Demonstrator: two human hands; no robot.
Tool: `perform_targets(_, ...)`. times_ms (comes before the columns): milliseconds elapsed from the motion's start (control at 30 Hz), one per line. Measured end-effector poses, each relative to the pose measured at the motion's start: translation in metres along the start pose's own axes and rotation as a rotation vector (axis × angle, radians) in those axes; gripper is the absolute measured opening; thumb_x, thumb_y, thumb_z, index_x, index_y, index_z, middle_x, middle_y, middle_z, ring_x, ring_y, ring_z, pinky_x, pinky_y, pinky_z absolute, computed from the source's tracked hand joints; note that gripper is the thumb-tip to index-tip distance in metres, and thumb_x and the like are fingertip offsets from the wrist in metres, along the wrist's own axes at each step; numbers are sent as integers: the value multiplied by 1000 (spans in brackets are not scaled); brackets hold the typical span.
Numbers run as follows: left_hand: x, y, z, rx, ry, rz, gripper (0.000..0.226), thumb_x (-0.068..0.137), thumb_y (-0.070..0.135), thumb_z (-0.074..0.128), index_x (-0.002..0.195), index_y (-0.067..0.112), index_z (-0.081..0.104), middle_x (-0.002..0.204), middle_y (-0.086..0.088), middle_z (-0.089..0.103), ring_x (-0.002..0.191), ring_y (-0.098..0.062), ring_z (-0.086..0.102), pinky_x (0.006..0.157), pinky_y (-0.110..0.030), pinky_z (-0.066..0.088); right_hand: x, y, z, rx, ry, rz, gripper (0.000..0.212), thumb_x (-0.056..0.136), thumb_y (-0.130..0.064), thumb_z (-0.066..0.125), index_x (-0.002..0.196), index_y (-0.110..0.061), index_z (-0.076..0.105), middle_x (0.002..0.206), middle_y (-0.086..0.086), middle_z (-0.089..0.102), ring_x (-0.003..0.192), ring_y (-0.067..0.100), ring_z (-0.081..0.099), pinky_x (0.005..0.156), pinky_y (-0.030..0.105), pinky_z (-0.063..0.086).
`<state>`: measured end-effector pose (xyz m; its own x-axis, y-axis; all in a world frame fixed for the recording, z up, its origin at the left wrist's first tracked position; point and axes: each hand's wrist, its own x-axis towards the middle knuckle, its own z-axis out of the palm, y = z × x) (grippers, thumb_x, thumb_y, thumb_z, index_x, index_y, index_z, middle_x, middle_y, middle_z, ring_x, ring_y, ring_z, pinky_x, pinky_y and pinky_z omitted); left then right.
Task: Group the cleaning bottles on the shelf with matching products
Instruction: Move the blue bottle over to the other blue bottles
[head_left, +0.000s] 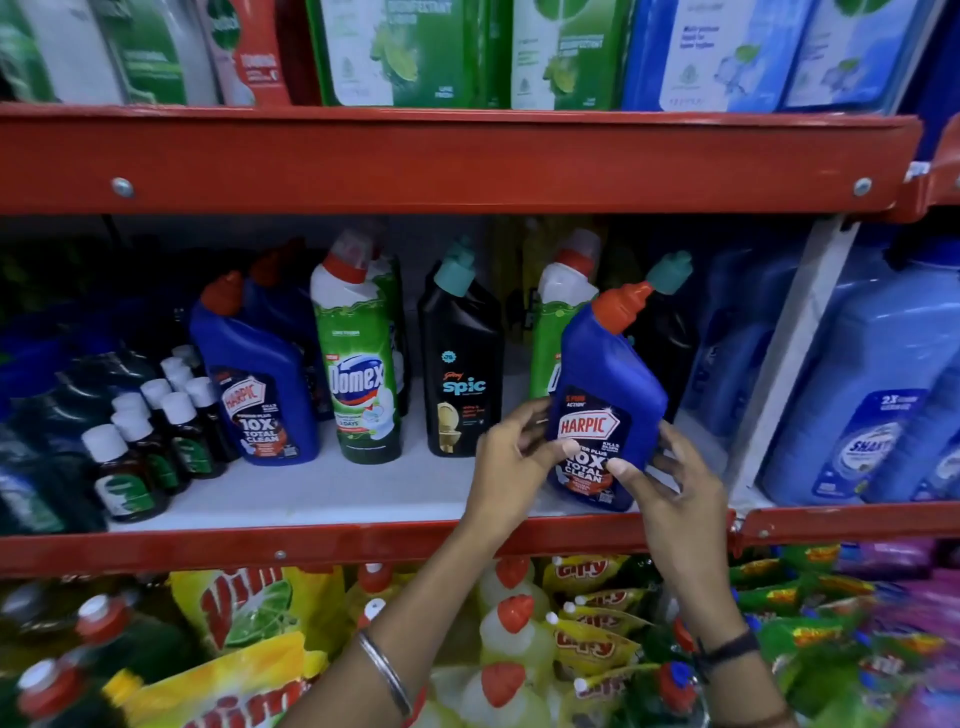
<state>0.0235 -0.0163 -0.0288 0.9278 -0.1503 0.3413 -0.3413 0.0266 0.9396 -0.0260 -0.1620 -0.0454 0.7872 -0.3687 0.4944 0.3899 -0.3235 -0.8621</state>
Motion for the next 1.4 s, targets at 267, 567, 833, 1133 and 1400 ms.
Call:
perform_targets(267, -47, 17, -88, -20, 263, 83, 43, 80, 5, 70, 108, 35, 58, 96, 21, 73, 94, 0, 68, 81, -24, 58, -26, -45, 77, 150, -179, 0, 44, 77, -10, 72, 119, -19, 60, 110, -3, 68, 91, -9, 62, 66, 12, 53)
perform_targets(567, -83, 25, -192, 131, 476, 153, 46, 88, 9, 62, 125, 34, 51, 106, 29, 63, 100, 9, 62, 79, -11, 52, -59, -76, 192, 195, -344, -19, 51, 79, -13, 72, 126, -18, 55, 107, -11, 66, 90, -14, 60, 72, 6, 48)
perform_targets(833, -86, 12, -244, 150, 540, 143, 52, 88, 2, 60, 129, 31, 46, 113, 22, 60, 100, 10, 61, 79, -9, 51, -72, -79, 251, 168, -397, -14, 57, 76, -13, 74, 129, -17, 52, 111, -3, 68, 96, 0, 64, 77, 13, 52)
perform_targets(1133, -79, 0, -267, 203, 497, 107, 57, 89, 1, 56, 132, 37, 43, 117, 22, 58, 107, 7, 59, 91, -26, 53, -73, -75, 275, 71, -379, -37, 58, 75, -18, 75, 128, -14, 51, 113, -2, 65, 98, 12, 64, 79, 16, 52)
perform_targets(1400, -77, -5, -258, 290, 554, 141, 54, 89, -1, 52, 134, 25, 37, 136, -3, 45, 120, -11, 51, 94, -35, 54, -71, -71, 270, 63, -426, -19, 55, 77, -18, 74, 127, -14, 51, 114, -3, 63, 99, 11, 63, 77, 6, 49)
